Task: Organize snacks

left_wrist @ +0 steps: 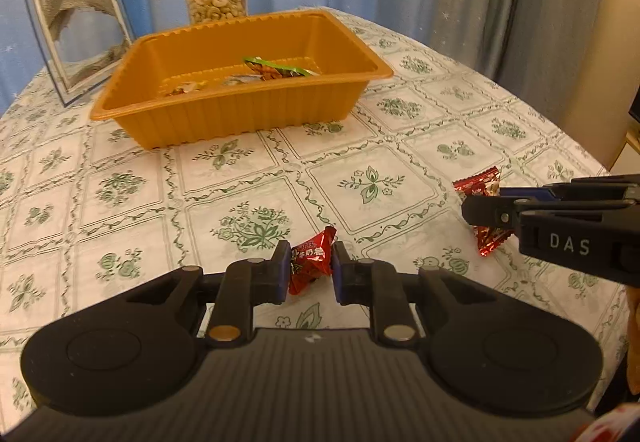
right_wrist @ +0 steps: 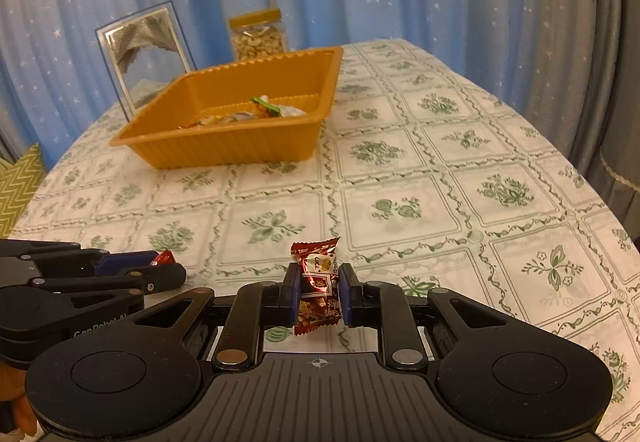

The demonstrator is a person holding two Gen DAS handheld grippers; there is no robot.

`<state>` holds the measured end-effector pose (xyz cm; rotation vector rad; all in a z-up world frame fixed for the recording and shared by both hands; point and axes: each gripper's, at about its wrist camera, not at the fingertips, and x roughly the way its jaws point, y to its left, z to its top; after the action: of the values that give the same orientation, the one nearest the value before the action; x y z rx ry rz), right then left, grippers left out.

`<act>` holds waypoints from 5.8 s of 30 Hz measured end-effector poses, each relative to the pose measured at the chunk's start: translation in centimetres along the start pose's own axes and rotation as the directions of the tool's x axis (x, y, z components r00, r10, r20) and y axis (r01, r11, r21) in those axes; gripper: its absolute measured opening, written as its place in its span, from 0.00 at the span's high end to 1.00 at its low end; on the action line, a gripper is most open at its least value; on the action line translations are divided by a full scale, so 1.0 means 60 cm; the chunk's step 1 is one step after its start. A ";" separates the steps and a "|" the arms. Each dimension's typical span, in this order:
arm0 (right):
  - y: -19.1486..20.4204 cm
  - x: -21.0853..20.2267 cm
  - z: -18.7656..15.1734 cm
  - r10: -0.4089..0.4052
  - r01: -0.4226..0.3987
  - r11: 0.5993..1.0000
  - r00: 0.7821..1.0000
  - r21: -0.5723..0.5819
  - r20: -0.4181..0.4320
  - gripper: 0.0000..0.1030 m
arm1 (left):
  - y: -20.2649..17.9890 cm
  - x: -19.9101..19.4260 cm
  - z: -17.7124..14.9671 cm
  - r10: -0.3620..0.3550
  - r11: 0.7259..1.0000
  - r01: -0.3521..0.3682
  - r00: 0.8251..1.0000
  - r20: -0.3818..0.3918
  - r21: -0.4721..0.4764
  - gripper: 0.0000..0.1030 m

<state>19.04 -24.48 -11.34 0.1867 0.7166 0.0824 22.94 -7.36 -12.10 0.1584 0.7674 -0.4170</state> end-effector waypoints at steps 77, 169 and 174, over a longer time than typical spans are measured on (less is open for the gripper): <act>0.042 0.226 0.285 0.066 -0.070 0.995 0.996 0.067 0.058 0.81 | 0.217 0.116 0.249 0.076 0.978 -0.045 0.986 0.150 -0.204 0.82; 0.029 0.056 0.229 0.005 -0.013 0.998 0.992 0.063 0.123 0.17 | 0.175 -0.036 0.155 0.237 0.931 -0.193 0.965 0.113 -0.310 0.00; 0.034 -0.010 0.200 0.009 -0.014 0.999 0.991 0.042 0.136 0.16 | 0.148 -0.091 0.119 0.234 0.924 -0.194 0.968 0.086 -0.329 0.00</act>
<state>26.46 -24.29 -1.71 0.2354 0.5814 0.0647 27.74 0.32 -3.26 -0.0865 0.6761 -0.0890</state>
